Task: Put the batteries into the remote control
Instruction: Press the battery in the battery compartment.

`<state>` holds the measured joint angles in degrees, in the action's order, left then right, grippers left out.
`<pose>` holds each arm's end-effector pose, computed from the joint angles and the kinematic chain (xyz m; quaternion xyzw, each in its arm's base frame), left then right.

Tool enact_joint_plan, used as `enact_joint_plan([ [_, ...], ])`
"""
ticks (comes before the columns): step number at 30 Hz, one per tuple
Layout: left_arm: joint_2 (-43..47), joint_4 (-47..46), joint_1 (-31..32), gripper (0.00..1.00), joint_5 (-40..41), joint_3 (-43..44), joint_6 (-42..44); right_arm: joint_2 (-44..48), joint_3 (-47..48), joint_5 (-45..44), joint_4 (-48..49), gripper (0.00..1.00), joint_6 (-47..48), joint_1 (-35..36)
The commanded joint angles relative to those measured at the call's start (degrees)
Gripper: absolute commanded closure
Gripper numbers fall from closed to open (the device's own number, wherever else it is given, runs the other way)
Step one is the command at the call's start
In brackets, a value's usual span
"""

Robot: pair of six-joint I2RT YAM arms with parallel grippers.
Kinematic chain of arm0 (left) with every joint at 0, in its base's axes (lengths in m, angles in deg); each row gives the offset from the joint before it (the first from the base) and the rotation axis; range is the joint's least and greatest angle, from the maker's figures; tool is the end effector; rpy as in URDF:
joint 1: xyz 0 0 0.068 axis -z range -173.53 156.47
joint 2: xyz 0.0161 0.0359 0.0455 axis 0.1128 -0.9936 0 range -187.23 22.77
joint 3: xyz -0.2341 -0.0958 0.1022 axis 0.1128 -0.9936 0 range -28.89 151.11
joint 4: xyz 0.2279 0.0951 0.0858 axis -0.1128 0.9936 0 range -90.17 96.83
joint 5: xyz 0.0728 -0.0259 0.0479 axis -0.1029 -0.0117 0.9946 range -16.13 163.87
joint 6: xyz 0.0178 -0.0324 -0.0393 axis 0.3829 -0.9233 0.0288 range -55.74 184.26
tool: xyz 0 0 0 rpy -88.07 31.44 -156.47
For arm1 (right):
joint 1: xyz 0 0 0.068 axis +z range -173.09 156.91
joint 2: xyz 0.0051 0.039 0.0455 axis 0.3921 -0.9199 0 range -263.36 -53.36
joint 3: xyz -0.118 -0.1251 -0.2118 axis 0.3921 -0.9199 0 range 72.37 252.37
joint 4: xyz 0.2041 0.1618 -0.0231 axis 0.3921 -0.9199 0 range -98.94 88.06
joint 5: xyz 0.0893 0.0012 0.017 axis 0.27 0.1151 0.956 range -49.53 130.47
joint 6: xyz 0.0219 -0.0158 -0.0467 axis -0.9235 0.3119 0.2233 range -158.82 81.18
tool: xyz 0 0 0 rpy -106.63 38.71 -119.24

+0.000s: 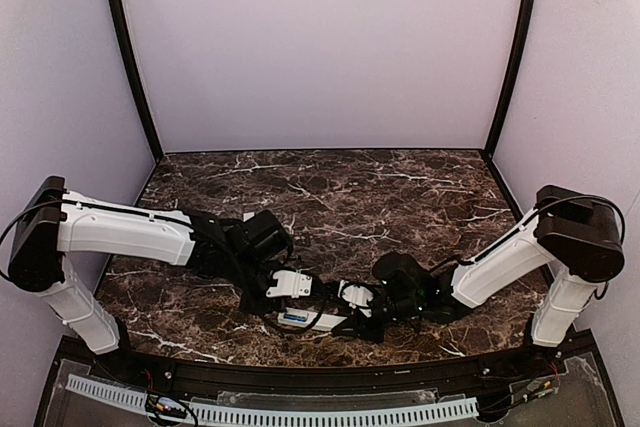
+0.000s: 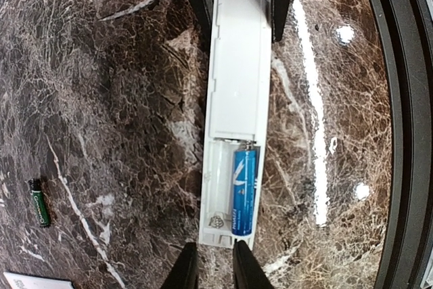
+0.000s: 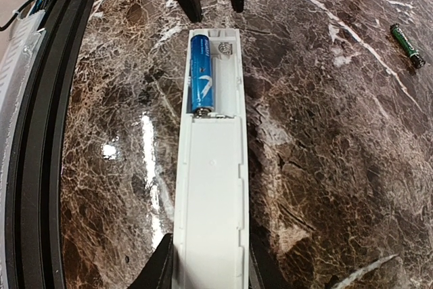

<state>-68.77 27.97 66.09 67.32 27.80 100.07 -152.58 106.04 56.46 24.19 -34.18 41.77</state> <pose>0.1543 -0.2713 0.1892 0.7271 0.6433 -0.1024 0.2167 0.1195 0.2774 0.1071 -0.5592 0.7018 0.3210 0.3029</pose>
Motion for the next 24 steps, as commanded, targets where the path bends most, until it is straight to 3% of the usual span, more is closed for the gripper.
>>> enact_joint_plan([
  [1, 4.8, -2.0, -0.4, 0.8, -0.9, -2.3, -0.1, -2.2, -0.8, -0.3, -5.3, 1.0, 0.4, 1.3],
  [7, 13.6, -7.3, -0.7, 0.74, -0.4, -5.8, -1.8, -2.1, -0.7, -0.4, -5.5, 1.0, 0.3, 1.3],
  [11, 18.2, -10.6, -1.2, 0.67, 3.4, -7.3, -7.6, -1.7, -0.9, -1.1, -5.5, 1.0, -0.1, 1.3],
  [19, 21.0, -16.9, -2.1, 0.69, 13.0, -11.0, -39.1, -1.7, -0.6, -3.0, -5.7, 1.0, -1.2, 1.3],
  [24, 24.2, -19.5, -1.8, 0.72, 20.8, -16.9, -52.6, -2.4, 0.2, -5.9, -6.2, 1.0, -3.0, 1.3],
])
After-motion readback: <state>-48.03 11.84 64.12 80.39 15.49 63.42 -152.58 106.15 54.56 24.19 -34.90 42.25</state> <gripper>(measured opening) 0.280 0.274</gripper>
